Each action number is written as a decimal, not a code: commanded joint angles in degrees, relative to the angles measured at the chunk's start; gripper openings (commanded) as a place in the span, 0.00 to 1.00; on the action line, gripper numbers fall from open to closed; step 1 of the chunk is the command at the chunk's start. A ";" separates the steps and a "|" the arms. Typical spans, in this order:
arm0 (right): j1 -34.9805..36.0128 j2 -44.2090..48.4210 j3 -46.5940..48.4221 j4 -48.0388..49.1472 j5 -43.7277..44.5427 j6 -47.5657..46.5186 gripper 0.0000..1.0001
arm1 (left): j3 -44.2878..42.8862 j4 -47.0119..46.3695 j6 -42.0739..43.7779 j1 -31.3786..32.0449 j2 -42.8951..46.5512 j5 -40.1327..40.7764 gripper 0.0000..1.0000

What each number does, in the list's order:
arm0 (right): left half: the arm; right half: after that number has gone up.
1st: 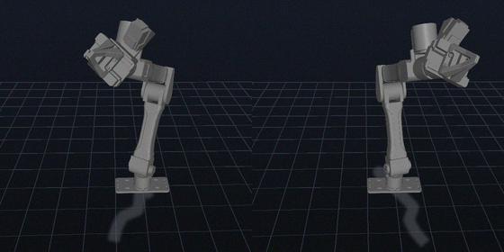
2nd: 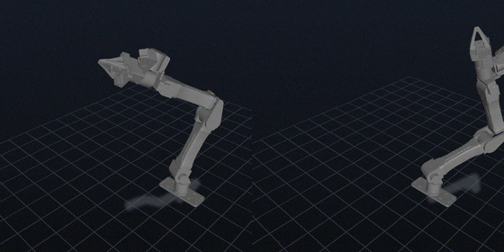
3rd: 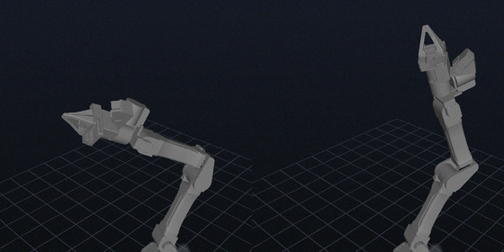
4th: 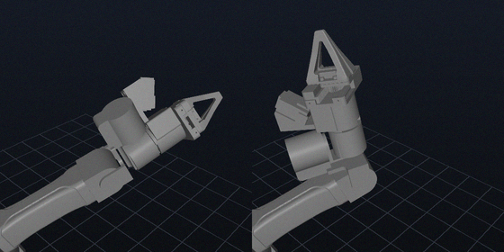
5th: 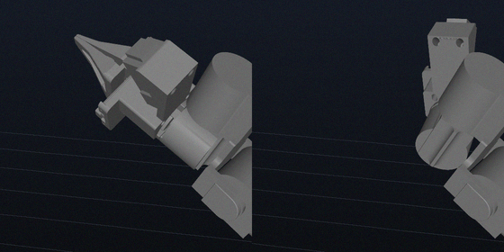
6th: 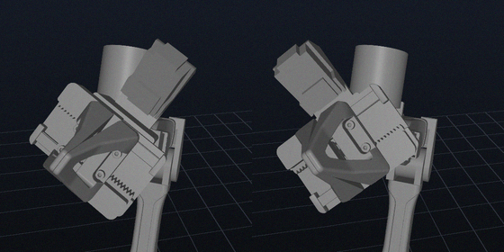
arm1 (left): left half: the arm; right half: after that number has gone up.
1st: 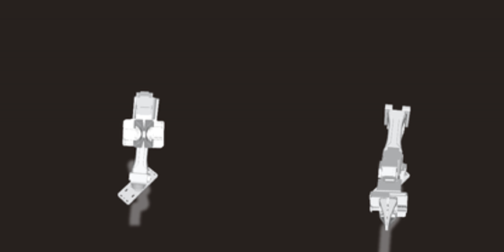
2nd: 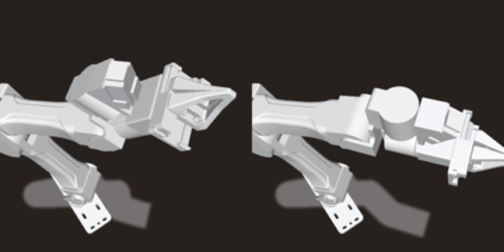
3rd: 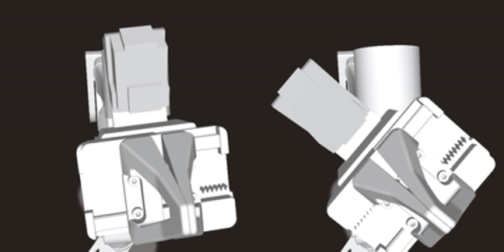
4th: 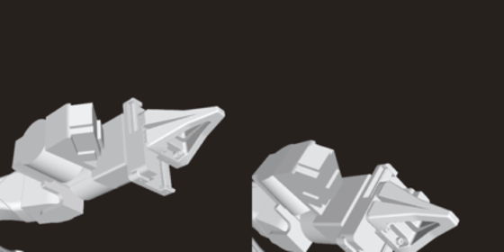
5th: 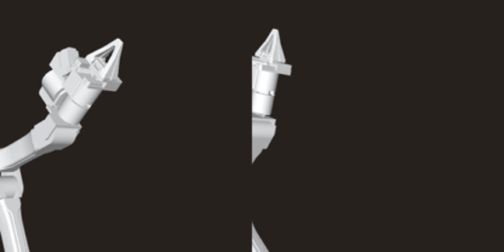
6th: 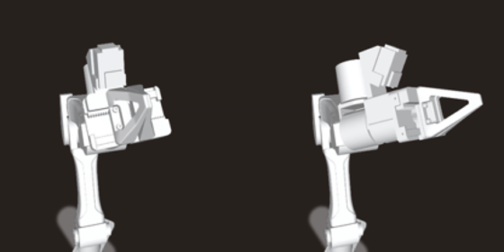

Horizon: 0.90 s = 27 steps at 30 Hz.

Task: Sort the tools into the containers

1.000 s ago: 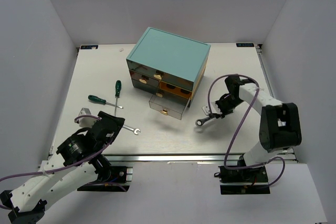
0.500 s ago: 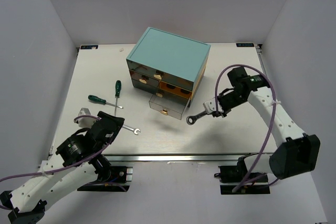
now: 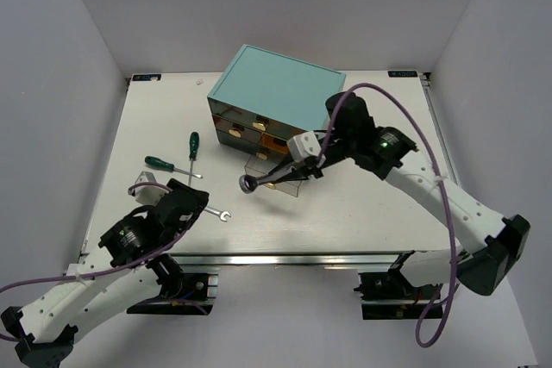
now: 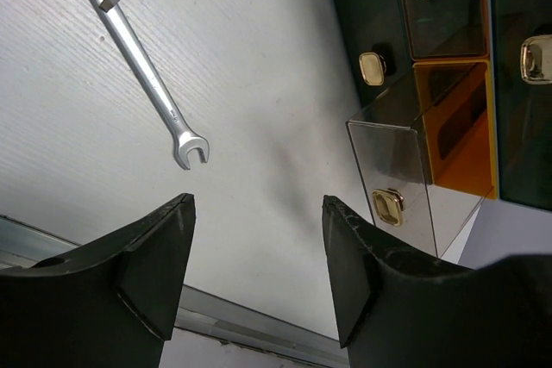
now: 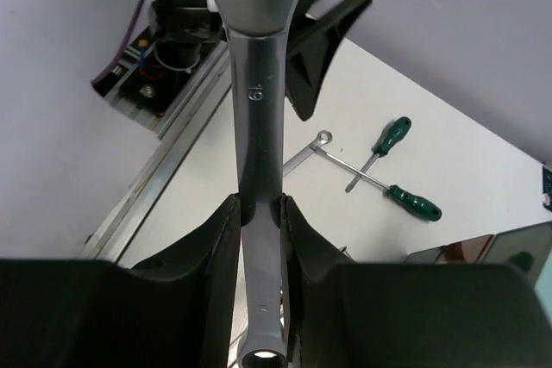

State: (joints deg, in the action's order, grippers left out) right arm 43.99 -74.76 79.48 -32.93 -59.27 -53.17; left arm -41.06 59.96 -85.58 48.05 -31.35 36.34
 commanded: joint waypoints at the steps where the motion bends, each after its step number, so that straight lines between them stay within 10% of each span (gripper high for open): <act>1: 0.49 -3.18 -4.67 24.73 0.46 15.90 0.00 | -1.92 -0.99 0.77 -0.24 0.85 1.90 0.70; 27: -9.09 -20.59 4.45 -5.03 15.74 -25.75 0.00 | 0.28 -2.04 0.50 -0.24 2.96 1.02 0.70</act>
State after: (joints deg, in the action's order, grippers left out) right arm 35.11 -95.13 80.20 -35.68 -45.10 -74.67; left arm -40.97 58.15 -85.30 48.05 -28.91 36.60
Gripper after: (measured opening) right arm 0.263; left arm 0.701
